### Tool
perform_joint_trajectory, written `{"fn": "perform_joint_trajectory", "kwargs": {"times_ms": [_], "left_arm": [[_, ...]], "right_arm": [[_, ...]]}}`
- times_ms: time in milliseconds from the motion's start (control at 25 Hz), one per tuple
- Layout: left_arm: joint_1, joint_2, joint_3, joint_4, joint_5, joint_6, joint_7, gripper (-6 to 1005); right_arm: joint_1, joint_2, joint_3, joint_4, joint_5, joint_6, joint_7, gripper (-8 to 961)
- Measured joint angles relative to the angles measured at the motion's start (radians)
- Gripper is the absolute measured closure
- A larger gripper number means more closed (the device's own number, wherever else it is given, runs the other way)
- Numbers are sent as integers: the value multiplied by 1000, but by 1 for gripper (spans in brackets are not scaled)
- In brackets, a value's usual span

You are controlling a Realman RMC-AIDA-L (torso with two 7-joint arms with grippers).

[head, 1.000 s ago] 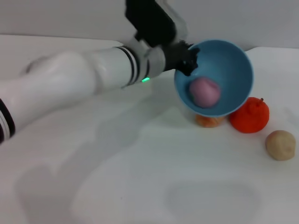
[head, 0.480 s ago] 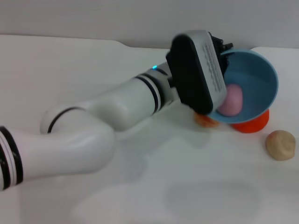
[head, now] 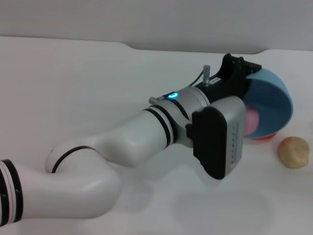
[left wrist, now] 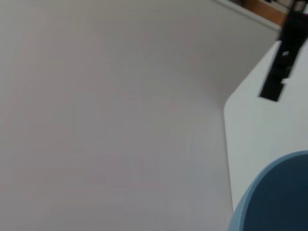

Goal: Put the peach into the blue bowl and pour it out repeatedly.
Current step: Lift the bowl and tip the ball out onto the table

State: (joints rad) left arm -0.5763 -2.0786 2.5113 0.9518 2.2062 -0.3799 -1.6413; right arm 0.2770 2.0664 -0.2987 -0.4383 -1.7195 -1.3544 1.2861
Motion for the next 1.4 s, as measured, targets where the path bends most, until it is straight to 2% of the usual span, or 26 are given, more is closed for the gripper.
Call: {"fn": "perform_joint_trajectory", "kwargs": {"times_ms": [400, 760, 1240, 1400], "left_arm": [[1, 0, 28, 2, -4, -5, 186, 1000], [9, 0, 93, -17, -7, -109, 320, 999], [35, 0, 134, -42, -20, -172, 377, 1000], [45, 0, 128, -18, -55, -184, 335, 999]], "right_arm": [[2, 0, 1, 1, -2, 0, 4, 160], [13, -1, 1, 8, -2, 0, 5, 160], [26, -2, 1, 13, -2, 2, 7, 161], [27, -2, 0, 14, -2, 3, 7, 161]]}}
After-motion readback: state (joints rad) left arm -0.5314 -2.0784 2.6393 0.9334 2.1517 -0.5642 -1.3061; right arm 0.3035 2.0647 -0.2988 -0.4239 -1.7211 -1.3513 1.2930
